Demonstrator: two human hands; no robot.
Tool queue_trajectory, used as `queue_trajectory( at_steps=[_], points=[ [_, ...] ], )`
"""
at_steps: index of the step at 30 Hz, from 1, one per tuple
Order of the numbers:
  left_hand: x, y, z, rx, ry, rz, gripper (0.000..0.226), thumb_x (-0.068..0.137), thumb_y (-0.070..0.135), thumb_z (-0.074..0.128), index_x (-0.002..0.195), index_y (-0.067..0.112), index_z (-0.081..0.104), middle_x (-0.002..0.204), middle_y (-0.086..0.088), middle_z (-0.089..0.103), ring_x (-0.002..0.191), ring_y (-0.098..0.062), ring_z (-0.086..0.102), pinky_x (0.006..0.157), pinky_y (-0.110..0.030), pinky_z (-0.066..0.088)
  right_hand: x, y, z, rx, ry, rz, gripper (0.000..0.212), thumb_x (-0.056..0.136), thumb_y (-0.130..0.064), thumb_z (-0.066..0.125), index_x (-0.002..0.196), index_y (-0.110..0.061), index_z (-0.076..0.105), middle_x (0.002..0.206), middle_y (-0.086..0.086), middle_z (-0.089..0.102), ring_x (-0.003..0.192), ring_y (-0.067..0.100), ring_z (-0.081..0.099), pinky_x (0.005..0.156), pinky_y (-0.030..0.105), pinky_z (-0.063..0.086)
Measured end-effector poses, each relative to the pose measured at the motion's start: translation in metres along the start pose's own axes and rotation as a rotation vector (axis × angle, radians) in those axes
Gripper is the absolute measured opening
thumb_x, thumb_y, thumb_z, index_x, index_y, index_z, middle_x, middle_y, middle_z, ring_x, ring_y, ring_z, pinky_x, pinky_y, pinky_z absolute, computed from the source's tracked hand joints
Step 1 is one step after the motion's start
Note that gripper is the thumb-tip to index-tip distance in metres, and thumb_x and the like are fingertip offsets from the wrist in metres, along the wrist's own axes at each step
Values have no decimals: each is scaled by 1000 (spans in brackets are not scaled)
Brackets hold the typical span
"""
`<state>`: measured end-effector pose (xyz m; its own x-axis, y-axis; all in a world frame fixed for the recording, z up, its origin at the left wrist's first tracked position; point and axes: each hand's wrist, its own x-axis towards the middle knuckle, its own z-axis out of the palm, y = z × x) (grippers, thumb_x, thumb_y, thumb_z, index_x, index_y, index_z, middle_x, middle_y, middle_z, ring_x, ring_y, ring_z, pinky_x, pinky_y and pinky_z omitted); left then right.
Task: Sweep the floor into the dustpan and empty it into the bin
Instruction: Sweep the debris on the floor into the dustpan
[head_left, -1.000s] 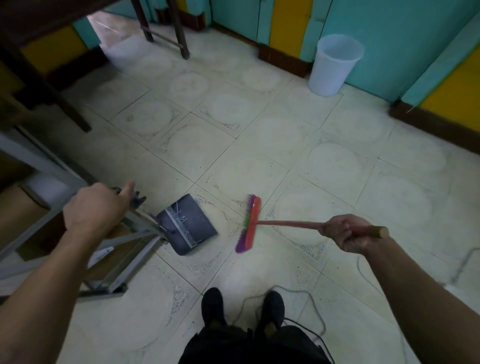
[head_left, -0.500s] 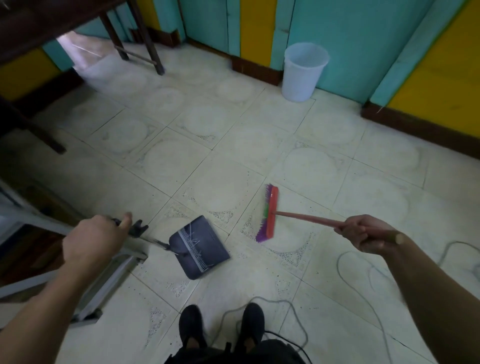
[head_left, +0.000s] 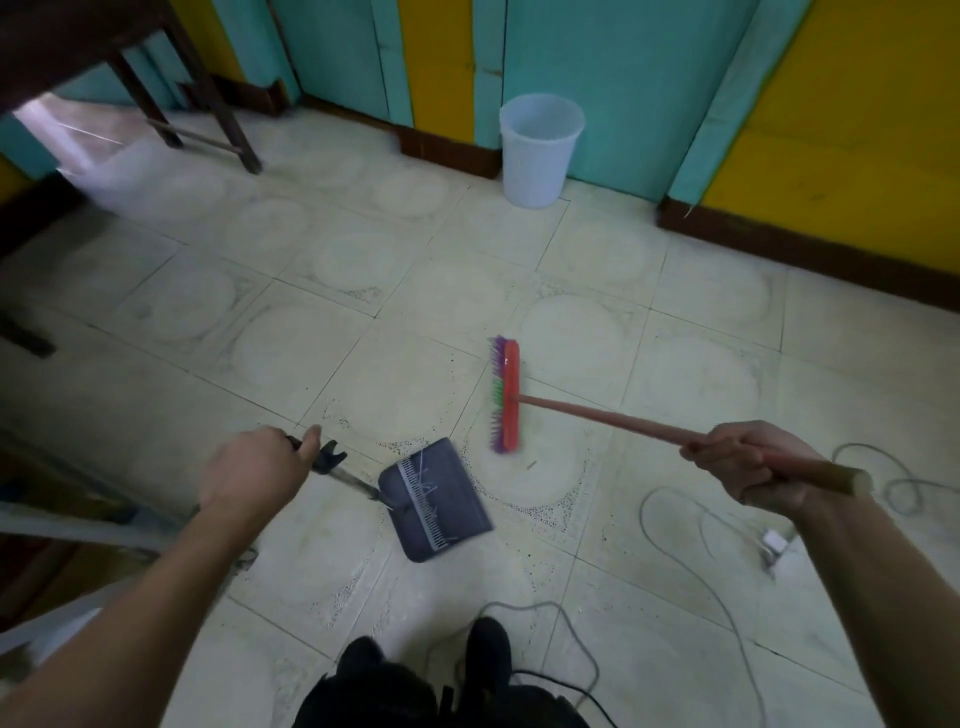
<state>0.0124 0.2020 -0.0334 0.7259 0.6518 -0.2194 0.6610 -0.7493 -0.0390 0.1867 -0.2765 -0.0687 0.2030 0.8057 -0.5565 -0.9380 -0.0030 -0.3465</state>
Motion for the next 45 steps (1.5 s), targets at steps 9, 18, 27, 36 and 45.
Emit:
queue_trajectory(
  at_steps=[9, 18, 27, 36, 45],
  points=[
    [35, 43, 25, -61, -79, 164, 62, 89, 67, 40, 78, 11, 64, 72, -7, 57, 69, -26, 55, 61, -28, 43, 18, 38, 42, -436, 925, 38, 22, 87, 2, 51, 69, -8, 42, 42, 0, 40, 29, 9, 34, 30, 18, 28],
    [97, 72, 34, -74, -170, 413, 42, 94, 53, 47, 89, 14, 60, 87, -6, 62, 76, -23, 52, 65, -28, 41, 114, 105, 56, -671, 1152, 298, 9, 79, 10, 46, 86, 8, 51, 67, 16, 54, 47, 20, 51, 40, 21, 42],
    [132, 71, 26, -70, -180, 493, 37, 98, 43, 46, 91, 13, 65, 92, -10, 68, 75, -24, 50, 66, -29, 40, 158, 181, 141, -769, 847, 651, 30, 85, -5, 45, 114, 4, 44, 73, 9, 57, 41, 13, 55, 42, 21, 46],
    [137, 54, 26, -96, -173, 524, 38, 98, 42, 45, 80, 15, 65, 70, -3, 56, 70, -25, 53, 62, -28, 41, 98, 149, 169, -351, 889, 454, 27, 83, 1, 46, 62, -12, 37, 45, 0, 35, 30, 11, 29, 34, 12, 20],
    [140, 11, 23, -191, -410, 298, 40, 89, 46, 51, 75, 9, 61, 66, -3, 56, 61, -26, 60, 58, -26, 47, 73, 157, 167, -208, 1055, 152, 24, 83, 5, 47, 68, -11, 36, 47, 3, 32, 30, 13, 26, 34, 12, 20]
  ],
)
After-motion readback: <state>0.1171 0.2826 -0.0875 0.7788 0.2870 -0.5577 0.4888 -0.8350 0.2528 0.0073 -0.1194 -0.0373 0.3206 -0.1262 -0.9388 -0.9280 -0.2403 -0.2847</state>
